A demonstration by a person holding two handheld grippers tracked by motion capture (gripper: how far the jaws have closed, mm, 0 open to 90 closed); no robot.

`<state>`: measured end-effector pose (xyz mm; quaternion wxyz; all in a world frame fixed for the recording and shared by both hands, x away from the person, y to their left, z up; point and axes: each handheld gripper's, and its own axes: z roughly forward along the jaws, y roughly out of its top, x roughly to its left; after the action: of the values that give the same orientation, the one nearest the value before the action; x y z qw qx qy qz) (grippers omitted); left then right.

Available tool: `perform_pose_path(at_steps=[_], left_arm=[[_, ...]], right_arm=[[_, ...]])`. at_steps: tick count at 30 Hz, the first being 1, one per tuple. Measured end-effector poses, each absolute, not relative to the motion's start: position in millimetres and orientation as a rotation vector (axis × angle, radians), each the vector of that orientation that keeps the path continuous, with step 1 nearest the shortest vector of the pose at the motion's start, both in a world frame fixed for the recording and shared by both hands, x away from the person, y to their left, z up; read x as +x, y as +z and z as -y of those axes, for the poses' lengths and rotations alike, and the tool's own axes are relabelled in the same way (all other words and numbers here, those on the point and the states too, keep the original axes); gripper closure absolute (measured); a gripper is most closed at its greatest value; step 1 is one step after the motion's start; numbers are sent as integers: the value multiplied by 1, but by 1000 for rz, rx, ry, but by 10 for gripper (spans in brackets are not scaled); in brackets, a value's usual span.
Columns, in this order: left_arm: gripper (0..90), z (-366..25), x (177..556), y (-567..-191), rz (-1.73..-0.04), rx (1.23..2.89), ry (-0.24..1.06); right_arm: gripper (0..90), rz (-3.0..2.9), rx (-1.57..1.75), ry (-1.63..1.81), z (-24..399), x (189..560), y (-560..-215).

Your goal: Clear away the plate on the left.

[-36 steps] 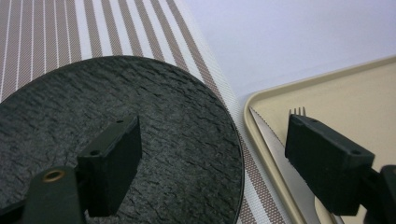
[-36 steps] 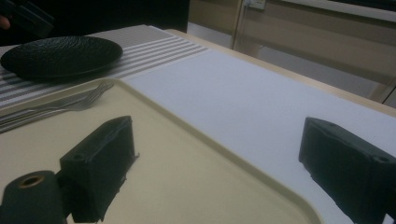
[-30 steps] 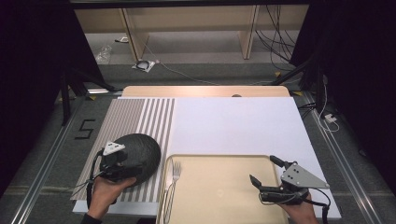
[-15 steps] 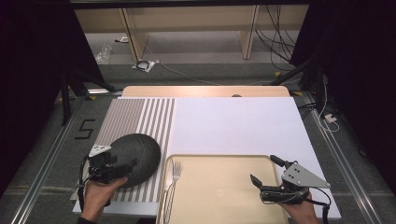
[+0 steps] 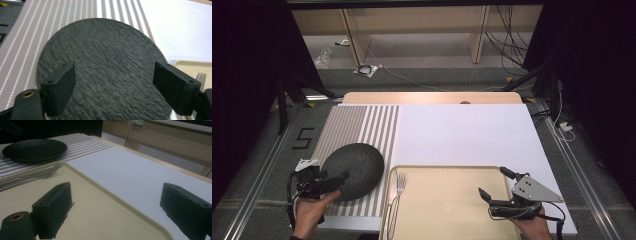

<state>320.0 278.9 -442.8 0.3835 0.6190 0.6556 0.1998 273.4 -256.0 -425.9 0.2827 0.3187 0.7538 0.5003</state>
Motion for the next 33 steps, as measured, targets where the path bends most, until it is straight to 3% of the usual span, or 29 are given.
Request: perform_pose_path(at_steps=[18,33], left_arm=[[177,-304,309,-452,-1808,1388,442],[186,-320,299,-463,-1916,1146,255]], right_arm=[[114,-2021,854,1336,254,272,-425],[114,-2022,852,1335,253,272,-425]])
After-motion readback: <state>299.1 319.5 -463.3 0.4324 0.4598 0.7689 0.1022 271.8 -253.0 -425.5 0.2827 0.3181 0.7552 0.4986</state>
